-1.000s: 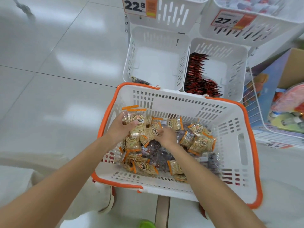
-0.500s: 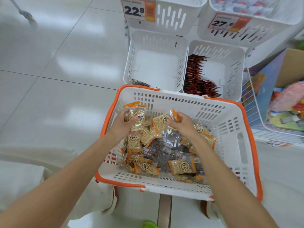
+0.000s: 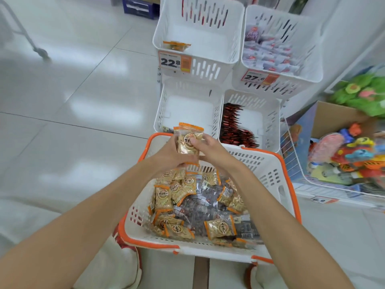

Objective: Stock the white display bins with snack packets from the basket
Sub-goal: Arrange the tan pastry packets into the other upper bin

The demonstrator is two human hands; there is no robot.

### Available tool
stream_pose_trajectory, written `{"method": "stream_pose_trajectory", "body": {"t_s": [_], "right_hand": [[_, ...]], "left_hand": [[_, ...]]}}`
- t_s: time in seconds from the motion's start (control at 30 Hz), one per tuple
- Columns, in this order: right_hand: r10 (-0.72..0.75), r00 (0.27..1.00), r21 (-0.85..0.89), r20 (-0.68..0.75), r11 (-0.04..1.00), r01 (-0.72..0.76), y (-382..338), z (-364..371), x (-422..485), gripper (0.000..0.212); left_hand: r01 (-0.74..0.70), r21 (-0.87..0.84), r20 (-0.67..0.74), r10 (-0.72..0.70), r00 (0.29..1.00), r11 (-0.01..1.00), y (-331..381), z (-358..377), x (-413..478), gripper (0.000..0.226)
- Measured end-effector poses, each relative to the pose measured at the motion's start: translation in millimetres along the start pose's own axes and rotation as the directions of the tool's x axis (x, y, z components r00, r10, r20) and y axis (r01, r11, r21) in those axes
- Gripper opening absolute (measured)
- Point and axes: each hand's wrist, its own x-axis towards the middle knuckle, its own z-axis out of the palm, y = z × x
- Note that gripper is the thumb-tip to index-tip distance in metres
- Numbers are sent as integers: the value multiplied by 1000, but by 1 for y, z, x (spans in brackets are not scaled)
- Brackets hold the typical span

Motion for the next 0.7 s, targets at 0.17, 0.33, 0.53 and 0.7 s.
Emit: {"method": "stream_pose_trajectory", "body": {"t_s": [0.17,0.33,0.53,0.7], "right_hand": [[-83,989,45,120,996,78,-53,0,8,32],[-134,960,29,246,991,131,-116,-27,33,21],[-406,913,-109,40,906,408,-193,-40,84,23],[-554,777,-216,-299,832,510,-236,-69,172,33]], "left_hand": [[-80,160,71,69,995,984,51,-28,7,83],[-127,86,206,107,973,988,114,-60,25,85],[-309,225,50,306,951,924,198,-97,61,86],[-240,622,-335,530,779,746,222,-143,118,109]]}}
